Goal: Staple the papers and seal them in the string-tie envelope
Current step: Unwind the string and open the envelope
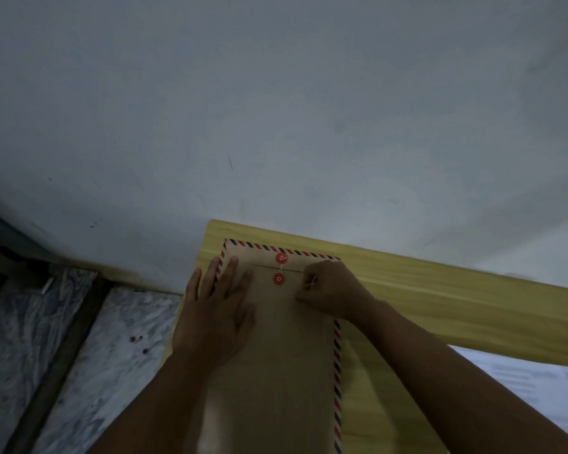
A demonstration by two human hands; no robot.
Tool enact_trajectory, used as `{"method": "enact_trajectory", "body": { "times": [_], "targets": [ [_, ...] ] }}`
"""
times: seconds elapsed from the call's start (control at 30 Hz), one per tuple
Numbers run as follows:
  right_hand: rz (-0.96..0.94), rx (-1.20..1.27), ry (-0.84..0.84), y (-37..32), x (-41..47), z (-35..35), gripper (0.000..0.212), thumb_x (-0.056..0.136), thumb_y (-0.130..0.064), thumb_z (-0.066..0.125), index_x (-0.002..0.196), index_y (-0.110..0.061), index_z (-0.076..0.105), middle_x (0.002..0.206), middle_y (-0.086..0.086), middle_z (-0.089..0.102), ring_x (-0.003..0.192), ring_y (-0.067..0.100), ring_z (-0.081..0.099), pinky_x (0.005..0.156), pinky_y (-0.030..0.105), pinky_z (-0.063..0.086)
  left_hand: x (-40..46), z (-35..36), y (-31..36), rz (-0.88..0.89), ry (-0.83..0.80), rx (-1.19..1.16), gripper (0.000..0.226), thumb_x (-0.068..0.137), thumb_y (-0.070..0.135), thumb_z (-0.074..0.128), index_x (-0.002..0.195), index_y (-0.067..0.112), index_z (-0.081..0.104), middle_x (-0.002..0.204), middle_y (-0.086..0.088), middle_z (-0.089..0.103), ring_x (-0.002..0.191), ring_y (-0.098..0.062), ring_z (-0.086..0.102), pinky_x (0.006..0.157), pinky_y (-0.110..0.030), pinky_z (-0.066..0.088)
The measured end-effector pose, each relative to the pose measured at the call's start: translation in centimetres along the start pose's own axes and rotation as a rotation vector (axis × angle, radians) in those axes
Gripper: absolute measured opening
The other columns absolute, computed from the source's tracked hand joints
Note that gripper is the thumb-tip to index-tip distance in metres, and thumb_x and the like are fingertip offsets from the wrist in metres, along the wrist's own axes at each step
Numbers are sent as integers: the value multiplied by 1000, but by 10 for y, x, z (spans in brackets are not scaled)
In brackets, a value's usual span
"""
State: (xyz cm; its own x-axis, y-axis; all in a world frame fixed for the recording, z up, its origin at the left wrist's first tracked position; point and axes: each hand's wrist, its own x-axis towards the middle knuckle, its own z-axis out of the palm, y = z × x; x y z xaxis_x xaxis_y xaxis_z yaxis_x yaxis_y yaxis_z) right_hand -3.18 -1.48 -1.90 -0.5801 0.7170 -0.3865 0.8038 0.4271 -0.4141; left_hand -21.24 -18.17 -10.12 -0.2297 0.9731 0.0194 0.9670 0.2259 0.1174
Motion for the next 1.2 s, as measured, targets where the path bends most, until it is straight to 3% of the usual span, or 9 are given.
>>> {"method": "enact_trajectory", "body": {
  "times": [0.17,0.27,0.43,0.5,0.6,0.77,0.93,1.07,1.2],
  "targets": [
    [-50,-216,96,2,17,-20,19,93,-27,60,108,-21,70,103,3,70,82,18,61,74,31,54,0,0,0,1,-2,0,63,100,56,30,155,26,41,171,-5,18,158,-34,11,124,-57,16],
    [-80,-298,149,-7,26,-26,22,95,-19,57,111,-17,71,99,8,73,80,23,67,74,38,61,0,1,0,5,8,-5,61,100,55,32,153,26,45,170,-4,20,158,-34,12,123,-57,17],
    [-64,-357,-175,-39,39,-28,23,93,-23,65,109,-7,73,97,5,69,85,19,63,83,33,57,0,2,0,11,29,-22,61,100,55,33,153,26,44,170,-4,22,157,-34,13,123,-58,19],
    [-112,-257,-313,-52,42,-30,25,92,-27,69,107,-7,76,84,1,63,76,14,61,76,29,53,1,3,-1,19,44,-36,60,101,54,33,152,26,45,169,-5,24,157,-35,15,122,-59,20],
    [-81,-6,-392,-69,44,-32,18,92,-18,70,99,-4,78,68,0,63,43,1,52,48,17,46,1,4,-1,26,46,-31,60,101,53,33,154,25,43,169,-6,25,157,-35,15,122,-59,19],
    [13,-246,-138,-72,53,-30,33,87,-26,73,109,-3,63,103,8,63,86,21,60,69,31,52,1,5,-2,22,46,-29,59,100,52,38,153,26,45,170,-5,21,158,-34,13,122,-59,20],
    [160,-528,-284,-63,49,-39,36,85,-20,77,116,-7,64,95,6,62,92,25,65,86,36,57,1,4,-1,12,40,-15,60,102,52,35,155,26,40,171,-5,18,158,-33,10,123,-58,19],
    [94,-388,-400,-64,52,-46,26,86,-27,76,88,-8,59,77,3,58,66,19,61,56,28,49,1,3,0,6,36,-16,59,100,51,39,153,25,44,170,-5,20,158,-34,12,123,-58,19],
    [-127,-303,-238,-65,64,-31,26,91,-29,63,105,-11,75,101,4,71,96,25,67,80,37,57,1,4,0,14,45,-15,59,100,51,41,153,25,45,170,-5,21,158,-34,12,122,-59,20]
  ]
}}
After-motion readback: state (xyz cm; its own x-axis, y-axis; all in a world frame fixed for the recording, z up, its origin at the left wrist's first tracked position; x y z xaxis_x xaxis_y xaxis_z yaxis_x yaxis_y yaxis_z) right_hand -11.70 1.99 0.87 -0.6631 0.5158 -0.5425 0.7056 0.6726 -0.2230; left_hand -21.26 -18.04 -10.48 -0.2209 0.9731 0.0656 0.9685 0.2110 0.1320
